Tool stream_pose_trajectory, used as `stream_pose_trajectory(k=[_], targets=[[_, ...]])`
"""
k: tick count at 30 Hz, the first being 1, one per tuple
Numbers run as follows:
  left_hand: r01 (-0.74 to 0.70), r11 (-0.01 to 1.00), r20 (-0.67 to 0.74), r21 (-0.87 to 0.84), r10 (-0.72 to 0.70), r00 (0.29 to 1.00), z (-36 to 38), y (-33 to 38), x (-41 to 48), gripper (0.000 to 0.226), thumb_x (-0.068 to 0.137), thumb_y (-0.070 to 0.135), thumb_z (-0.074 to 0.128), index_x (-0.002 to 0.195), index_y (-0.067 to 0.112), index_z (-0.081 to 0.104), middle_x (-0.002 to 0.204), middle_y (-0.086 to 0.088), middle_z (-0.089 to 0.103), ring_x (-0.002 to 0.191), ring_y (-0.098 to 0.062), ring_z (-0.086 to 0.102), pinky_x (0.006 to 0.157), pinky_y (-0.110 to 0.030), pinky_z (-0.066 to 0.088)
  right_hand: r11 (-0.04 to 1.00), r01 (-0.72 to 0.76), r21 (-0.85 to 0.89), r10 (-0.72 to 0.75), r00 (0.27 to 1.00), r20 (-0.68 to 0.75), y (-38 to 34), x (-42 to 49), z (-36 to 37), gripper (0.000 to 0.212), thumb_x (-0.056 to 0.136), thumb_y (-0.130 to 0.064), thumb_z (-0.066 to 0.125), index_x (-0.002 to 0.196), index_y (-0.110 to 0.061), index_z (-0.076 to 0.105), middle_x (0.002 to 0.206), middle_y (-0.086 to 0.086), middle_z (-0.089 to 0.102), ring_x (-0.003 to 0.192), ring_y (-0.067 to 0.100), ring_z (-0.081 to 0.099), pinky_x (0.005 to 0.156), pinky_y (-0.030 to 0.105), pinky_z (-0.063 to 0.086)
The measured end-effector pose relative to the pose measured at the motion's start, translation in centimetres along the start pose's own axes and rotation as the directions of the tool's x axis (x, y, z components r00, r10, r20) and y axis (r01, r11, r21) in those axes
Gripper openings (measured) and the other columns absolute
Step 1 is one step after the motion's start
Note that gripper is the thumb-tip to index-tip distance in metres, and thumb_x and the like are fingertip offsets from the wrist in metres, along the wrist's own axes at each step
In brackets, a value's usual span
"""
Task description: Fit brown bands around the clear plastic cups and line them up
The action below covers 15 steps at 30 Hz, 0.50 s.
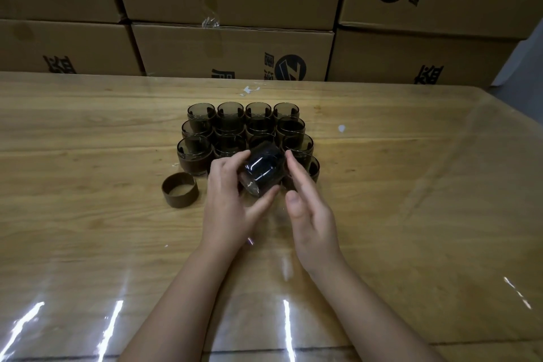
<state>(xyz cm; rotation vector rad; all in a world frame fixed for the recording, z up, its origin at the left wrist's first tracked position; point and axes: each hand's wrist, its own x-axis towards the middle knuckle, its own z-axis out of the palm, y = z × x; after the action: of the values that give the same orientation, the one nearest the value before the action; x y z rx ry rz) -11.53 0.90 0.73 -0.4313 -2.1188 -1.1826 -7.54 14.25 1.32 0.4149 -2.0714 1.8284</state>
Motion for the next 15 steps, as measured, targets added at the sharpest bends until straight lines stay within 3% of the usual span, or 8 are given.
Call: stream_pose_trajectory(k=[3, 6, 12, 15], targets=[[-0.083, 0.996, 0.125, 0.040, 0.078, 0.989, -0.2, 0.4, 0.0, 0.064, 0.073, 0.046, 0.066, 0.127, 0.025, 0.040, 0.107, -0.006, 0.053, 0.096, -0.015, 0.054, 0.082, -0.036, 0.050, 1.000, 0.022, -0.010, -0.023, 0.999, -0.038, -0.2, 0.2, -0.3, 0.054, 0.095, -0.045, 0.040, 0.145, -0.024, 0.037, 0.152, -0.012, 0.039, 0.142, 0.001, 0.030, 0.113, 0.017, 0.027], [-0.079, 0.997, 0.191, -0.019, 0.082, 0.978, 0.0, 1.2, -0.4, 0.063, 0.071, 0.047, 0.065, 0.126, 0.029, 0.041, 0.105, 0.005, 0.055, 0.093, -0.012, 0.056, 0.082, -0.043, 0.052, 0.999, -0.005, 0.037, 0.007, 0.999, -0.052, -0.4, 0.4, -0.6, 0.053, 0.093, -0.047, 0.039, 0.143, -0.027, 0.040, 0.149, -0.015, 0.042, 0.139, -0.002, 0.033, 0.110, 0.012, 0.028], [0.059, 0.964, 0.026, -0.258, -0.054, 0.998, 0.1, 1.4, -0.6, 0.058, 0.073, 0.047, 0.067, 0.123, 0.041, 0.039, 0.115, 0.035, 0.050, 0.102, 0.001, 0.057, 0.084, -0.019, 0.048, 0.989, -0.074, 0.130, 0.073, 0.997, 0.015, -0.4, 0.5, -0.5, 0.046, 0.090, -0.051, 0.041, 0.134, -0.038, 0.042, 0.142, -0.020, 0.047, 0.134, -0.005, 0.040, 0.104, 0.009, 0.033], [0.100, 0.950, -0.080, -0.297, -0.129, 0.988, 0.2, 0.9, -0.3, 0.058, 0.075, 0.048, 0.069, 0.123, 0.048, 0.037, 0.118, 0.033, 0.049, 0.106, -0.006, 0.058, 0.089, -0.028, 0.050, 0.989, -0.084, 0.120, 0.079, 0.996, 0.050, -0.3, 0.4, -0.2, 0.052, 0.090, -0.061, 0.044, 0.137, -0.038, 0.042, 0.145, -0.016, 0.047, 0.137, 0.000, 0.038, 0.113, 0.022, 0.031]])
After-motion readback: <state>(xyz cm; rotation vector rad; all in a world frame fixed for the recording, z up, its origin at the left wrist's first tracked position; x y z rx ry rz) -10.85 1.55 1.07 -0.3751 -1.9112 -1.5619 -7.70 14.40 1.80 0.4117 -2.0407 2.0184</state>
